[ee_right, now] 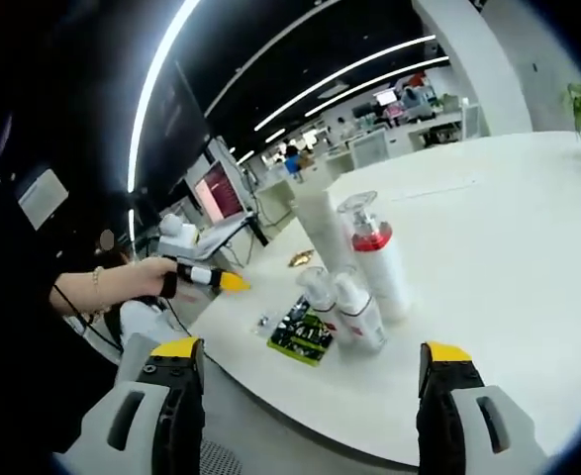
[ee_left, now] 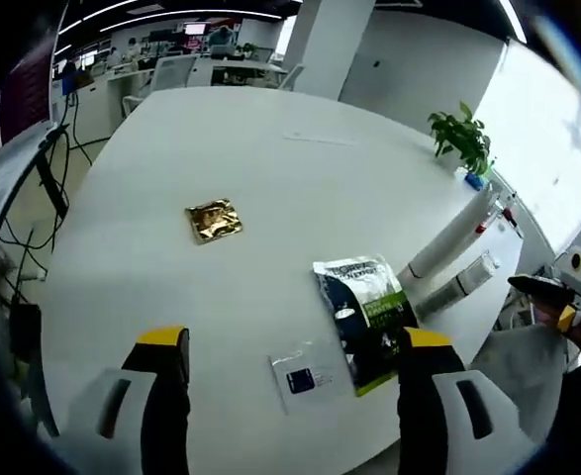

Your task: Arrange the skincare products in the storage area until every visible bottle or jar stands upright without overlapping.

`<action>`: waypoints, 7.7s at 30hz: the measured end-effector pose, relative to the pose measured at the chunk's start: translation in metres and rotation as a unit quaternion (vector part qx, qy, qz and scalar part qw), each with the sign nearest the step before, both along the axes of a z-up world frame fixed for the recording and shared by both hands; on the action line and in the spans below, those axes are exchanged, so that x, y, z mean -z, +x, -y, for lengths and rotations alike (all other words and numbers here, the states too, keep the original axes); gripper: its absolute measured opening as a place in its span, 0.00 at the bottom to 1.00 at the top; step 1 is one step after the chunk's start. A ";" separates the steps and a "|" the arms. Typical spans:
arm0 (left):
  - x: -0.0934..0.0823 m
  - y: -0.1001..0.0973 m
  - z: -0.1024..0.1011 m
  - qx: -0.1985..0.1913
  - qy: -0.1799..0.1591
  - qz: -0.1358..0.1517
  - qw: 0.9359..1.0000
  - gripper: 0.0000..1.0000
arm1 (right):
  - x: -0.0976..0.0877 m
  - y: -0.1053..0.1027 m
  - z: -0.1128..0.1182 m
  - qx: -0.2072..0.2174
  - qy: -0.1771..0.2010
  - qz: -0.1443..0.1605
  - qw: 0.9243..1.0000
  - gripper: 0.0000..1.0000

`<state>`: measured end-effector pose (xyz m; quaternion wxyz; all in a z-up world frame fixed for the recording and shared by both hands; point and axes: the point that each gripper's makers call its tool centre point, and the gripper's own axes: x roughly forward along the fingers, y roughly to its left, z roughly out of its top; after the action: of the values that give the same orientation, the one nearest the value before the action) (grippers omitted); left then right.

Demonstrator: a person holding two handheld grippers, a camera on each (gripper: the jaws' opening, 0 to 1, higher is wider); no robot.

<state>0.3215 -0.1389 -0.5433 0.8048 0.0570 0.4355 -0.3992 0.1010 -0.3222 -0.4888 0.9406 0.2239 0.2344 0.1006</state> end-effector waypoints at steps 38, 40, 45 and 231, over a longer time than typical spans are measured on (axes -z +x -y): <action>0.051 0.094 0.023 -0.067 0.104 -0.019 0.992 0.68 | 0.008 -0.002 0.010 0.028 0.008 -0.020 0.999 0.92; 0.050 0.092 0.024 -0.074 0.112 -0.011 0.991 0.68 | 0.008 -0.001 0.011 0.030 0.008 -0.020 0.999 0.92; 0.049 0.097 0.025 -0.076 0.117 0.007 0.990 0.64 | 0.008 -0.001 0.012 0.035 0.012 -0.021 0.999 0.92; -0.109 -0.162 0.086 0.184 -0.051 0.262 0.946 0.33 | -0.052 0.051 -0.074 -0.008 0.232 0.085 0.969 0.20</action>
<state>0.1593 -0.2244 -0.4346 0.8050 0.1978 0.1700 -0.5329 0.1520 -0.2481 -0.4371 0.8787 0.4244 0.1261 0.1783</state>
